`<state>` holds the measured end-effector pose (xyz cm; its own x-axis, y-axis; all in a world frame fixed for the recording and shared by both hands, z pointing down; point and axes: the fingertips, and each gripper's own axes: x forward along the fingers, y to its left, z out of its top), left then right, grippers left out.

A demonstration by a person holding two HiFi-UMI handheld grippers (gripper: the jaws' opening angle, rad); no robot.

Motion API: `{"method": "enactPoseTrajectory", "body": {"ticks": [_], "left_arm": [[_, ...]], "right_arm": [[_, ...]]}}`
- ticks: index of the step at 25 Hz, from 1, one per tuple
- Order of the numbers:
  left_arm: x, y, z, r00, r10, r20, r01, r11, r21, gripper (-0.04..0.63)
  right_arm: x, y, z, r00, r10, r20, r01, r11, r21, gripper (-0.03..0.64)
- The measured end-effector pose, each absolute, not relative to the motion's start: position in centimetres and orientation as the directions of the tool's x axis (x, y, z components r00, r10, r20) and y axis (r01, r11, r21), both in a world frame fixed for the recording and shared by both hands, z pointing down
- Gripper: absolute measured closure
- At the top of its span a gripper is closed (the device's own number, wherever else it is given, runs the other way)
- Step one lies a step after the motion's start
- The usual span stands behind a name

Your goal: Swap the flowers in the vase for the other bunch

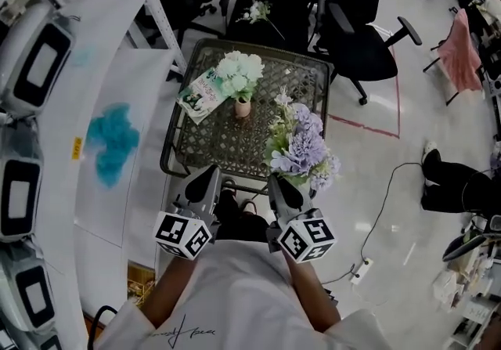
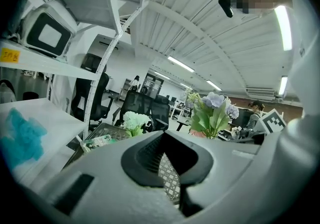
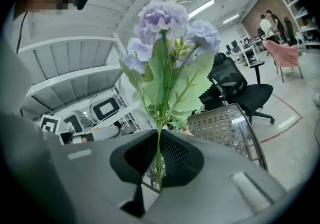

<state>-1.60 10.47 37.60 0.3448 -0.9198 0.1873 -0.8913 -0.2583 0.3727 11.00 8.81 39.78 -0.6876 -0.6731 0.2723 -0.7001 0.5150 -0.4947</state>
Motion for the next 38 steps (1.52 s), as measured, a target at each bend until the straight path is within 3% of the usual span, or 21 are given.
{"method": "enactPoseTrajectory", "body": {"ticks": [18, 38], "left_arm": [[-6.4, 1.1, 37.8, 0.487, -0.861, 0.145, -0.844, -0.422, 0.330, 0.601], [-8.2, -2.9, 43.3, 0.529, -0.821, 0.213, -0.822, -0.434, 0.368, 0.600]], "right_arm": [[5.9, 2.8, 36.1, -0.559, -0.797, 0.226, -0.804, 0.455, -0.383, 0.591], [3.0, 1.4, 37.5, -0.538, -0.794, 0.282, -0.825, 0.428, -0.370, 0.586]]}}
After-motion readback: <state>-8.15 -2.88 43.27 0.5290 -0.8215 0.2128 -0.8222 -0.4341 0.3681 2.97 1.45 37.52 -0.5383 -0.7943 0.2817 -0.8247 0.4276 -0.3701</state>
